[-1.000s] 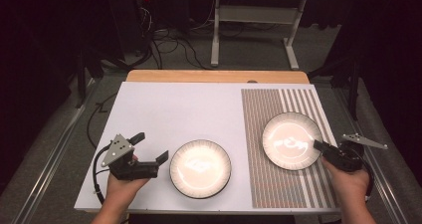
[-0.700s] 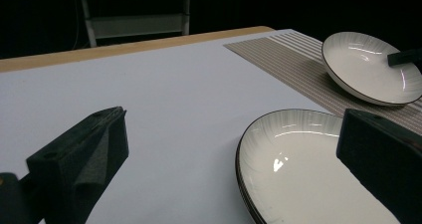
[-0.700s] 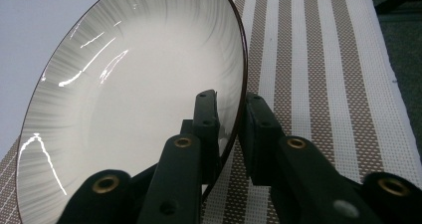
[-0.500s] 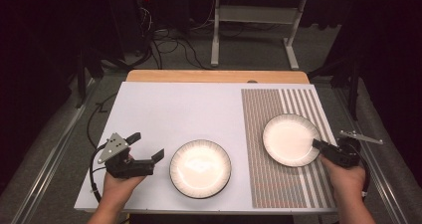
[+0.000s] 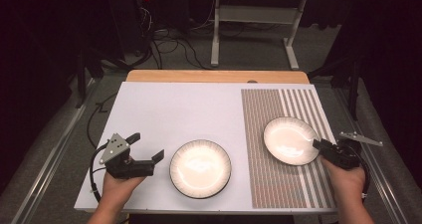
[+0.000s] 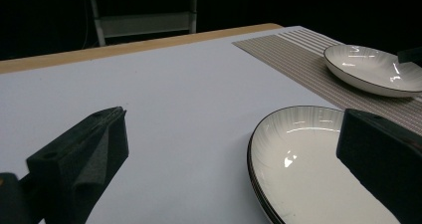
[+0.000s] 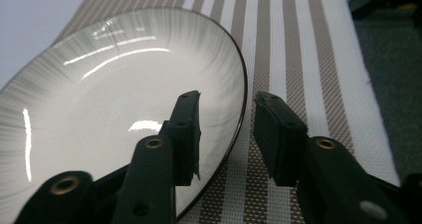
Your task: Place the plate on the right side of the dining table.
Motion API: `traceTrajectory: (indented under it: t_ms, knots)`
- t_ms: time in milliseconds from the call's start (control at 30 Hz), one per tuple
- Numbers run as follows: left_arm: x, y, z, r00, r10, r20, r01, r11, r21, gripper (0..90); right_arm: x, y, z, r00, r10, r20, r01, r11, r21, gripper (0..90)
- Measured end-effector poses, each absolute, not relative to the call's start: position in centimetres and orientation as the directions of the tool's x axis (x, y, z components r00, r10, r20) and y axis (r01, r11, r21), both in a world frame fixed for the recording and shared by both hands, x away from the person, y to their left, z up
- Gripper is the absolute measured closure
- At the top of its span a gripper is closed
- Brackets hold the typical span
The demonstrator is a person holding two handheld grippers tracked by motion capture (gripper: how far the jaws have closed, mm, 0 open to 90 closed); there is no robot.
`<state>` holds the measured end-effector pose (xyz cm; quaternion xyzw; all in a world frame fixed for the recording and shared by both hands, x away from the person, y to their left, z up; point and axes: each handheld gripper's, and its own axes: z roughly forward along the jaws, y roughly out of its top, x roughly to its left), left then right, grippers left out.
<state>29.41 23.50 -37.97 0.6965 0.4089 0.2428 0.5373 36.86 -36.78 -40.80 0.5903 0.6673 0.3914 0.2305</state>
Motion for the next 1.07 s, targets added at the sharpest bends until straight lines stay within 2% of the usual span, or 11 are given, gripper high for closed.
traceTrajectory:
  t_ms: [133, 333, 400, 500, 633, 700, 900, 1067]
  knots:
    - [29.5, 23.5, -37.9, 0.547, 0.831, -0.100, 0.305, -0.087, 0.948, 0.7, 35.6, -35.8, -39.3, -0.255, 0.963, 0.086, 0.517, 0.060, 0.854, 52.5]
    - [29.3, 23.3, -37.9, 0.555, 0.826, -0.092, 0.303, -0.097, 0.948, 0.7, 33.4, -32.1, -37.5, -0.416, 0.909, 0.007, 0.376, 0.165, 0.912, 38.4]
    - [29.2, 23.1, -37.8, 0.561, 0.823, -0.084, 0.297, -0.105, 0.949, 0.7, 32.8, -30.6, -37.1, -0.471, 0.882, -0.001, 0.340, 0.182, 0.923, 30.8]
    - [29.0, 22.8, -37.7, 0.568, 0.819, -0.079, 0.287, -0.107, 0.952, 0.7, 31.8, -28.4, -36.8, -0.558, 0.830, 0.015, 0.307, 0.189, 0.933, 18.8]
    - [28.7, 22.5, -37.7, 0.579, 0.812, -0.074, 0.282, -0.114, 0.953, 0.7, 30.9, -26.2, -36.9, -0.626, 0.780, 0.008, 0.279, 0.215, 0.936, 11.6]
    - [28.4, 22.4, -37.6, 0.577, 0.814, -0.064, 0.269, -0.115, 0.956, 0.2, 30.6, -25.1, -37.1, -0.647, 0.762, 0.006, 0.284, 0.235, 0.930, 1.6]
    - [27.9, 22.2, -37.4, 0.583, 0.811, -0.046, 0.227, -0.108, 0.968, 0.2, 30.2, -24.5, -37.1, -0.647, 0.763, -0.011, 0.264, 0.238, 0.935, 0.7]
    - [27.9, 22.3, -37.4, 0.575, 0.817, -0.050, 0.231, -0.104, 0.967, 0.2, 30.2, -24.7, -37.1, -0.641, 0.767, -0.006, 0.264, 0.228, 0.937, 0.8]
